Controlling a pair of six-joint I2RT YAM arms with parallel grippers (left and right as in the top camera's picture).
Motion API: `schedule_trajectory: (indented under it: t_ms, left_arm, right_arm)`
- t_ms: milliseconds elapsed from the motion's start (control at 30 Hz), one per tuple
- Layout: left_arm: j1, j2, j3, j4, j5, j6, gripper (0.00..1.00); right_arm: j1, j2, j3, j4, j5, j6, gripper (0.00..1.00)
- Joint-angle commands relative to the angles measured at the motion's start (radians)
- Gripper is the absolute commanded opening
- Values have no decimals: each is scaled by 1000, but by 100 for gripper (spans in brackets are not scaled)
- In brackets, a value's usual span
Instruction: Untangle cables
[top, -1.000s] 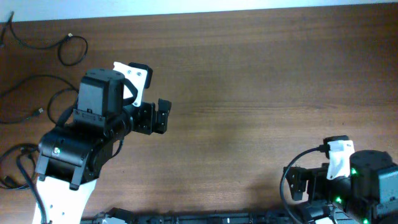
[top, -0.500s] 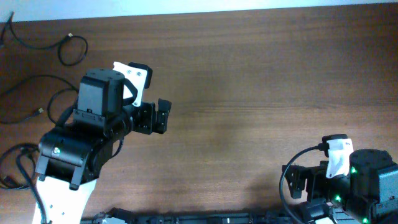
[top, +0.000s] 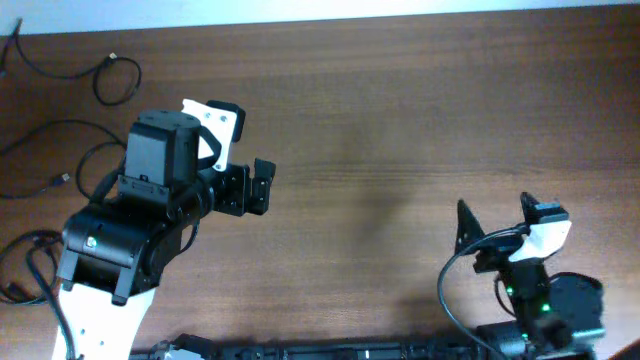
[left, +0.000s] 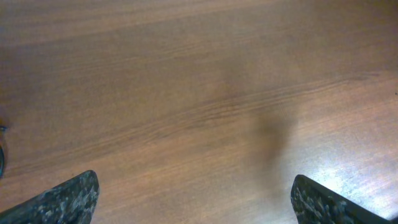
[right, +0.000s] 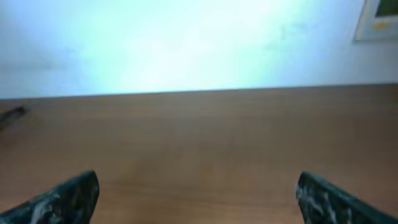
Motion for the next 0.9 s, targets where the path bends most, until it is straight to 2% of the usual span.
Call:
schedule_trajectory:
  t_ms: [0, 100, 267, 367, 467, 567, 867]
  left_arm:
    - [0, -4, 3, 2, -7, 12, 99]
    - [0, -4, 3, 2, -7, 12, 99]
    - [0, -4, 3, 2, -7, 12, 99]
    - [0, -4, 3, 2, -7, 12, 99]
    - [0, -4, 3, 2, -7, 12, 99]
    - [0, -4, 3, 2, -7, 12, 99]
    - [0, -4, 3, 2, -7, 12, 99]
  right_arm:
    - [-36, -75, -175, 195, -55, -19, 98]
    - [-50, -125, -299, 364, -58, -47, 98]
    - [-50, -125, -343, 406, -53, -115, 98]
    - [-50, -125, -427, 547, -52, -110, 98]
    - [-51, -125, -425, 514, -47, -107, 98]
    - [-76, -123, -425, 381, -48, -78, 98]
    - [-81, -123, -425, 375, 2, -77, 98]
